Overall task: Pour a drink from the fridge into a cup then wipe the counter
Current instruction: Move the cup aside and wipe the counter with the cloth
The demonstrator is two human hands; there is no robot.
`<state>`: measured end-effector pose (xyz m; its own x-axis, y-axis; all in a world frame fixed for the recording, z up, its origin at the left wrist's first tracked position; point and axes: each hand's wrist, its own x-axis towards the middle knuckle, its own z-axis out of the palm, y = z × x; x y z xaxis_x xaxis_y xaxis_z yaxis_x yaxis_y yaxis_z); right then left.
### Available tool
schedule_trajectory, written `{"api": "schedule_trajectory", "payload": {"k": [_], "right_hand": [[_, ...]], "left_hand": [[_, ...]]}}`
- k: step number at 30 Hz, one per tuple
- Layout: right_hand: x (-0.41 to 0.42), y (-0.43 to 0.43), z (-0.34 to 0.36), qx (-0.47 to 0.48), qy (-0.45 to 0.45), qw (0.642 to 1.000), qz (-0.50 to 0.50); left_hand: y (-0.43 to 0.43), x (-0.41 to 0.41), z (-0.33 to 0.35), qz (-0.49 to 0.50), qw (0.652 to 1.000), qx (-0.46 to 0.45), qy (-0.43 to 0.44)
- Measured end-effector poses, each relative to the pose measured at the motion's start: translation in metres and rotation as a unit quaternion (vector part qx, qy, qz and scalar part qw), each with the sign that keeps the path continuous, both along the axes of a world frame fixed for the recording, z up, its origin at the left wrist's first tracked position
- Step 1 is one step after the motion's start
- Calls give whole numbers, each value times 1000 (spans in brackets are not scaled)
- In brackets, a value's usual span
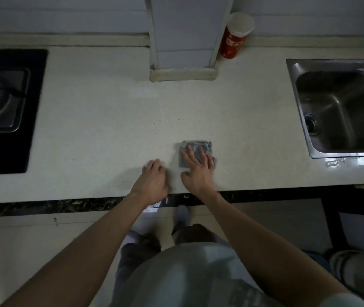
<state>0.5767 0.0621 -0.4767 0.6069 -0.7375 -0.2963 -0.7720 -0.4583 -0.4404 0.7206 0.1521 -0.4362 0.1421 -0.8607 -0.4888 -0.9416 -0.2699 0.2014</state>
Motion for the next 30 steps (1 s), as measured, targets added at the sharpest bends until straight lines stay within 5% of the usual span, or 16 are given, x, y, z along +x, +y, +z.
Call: {"api": "schedule_trajectory", "payload": {"k": [5, 10, 14, 18, 30], "right_hand": [[-58, -23, -10, -58, -65, 978, 190], [-93, -26, -11, -95, -103, 979, 149], [-71, -6, -12, -106, -72, 987, 95], [-42, -1, -13, -94, -33, 983, 155], [82, -93, -13, -70, 1, 945, 321]], "left_hand": [[4, -2, -7, 35, 996, -87, -7], [-8, -4, -16, 3, 994, -97, -41], [-14, -5, -8, 89, 989, -112, -43], [-14, 1, -7, 145, 983, -114, -26], [-14, 8, -17, 115, 981, -142, -61]]}}
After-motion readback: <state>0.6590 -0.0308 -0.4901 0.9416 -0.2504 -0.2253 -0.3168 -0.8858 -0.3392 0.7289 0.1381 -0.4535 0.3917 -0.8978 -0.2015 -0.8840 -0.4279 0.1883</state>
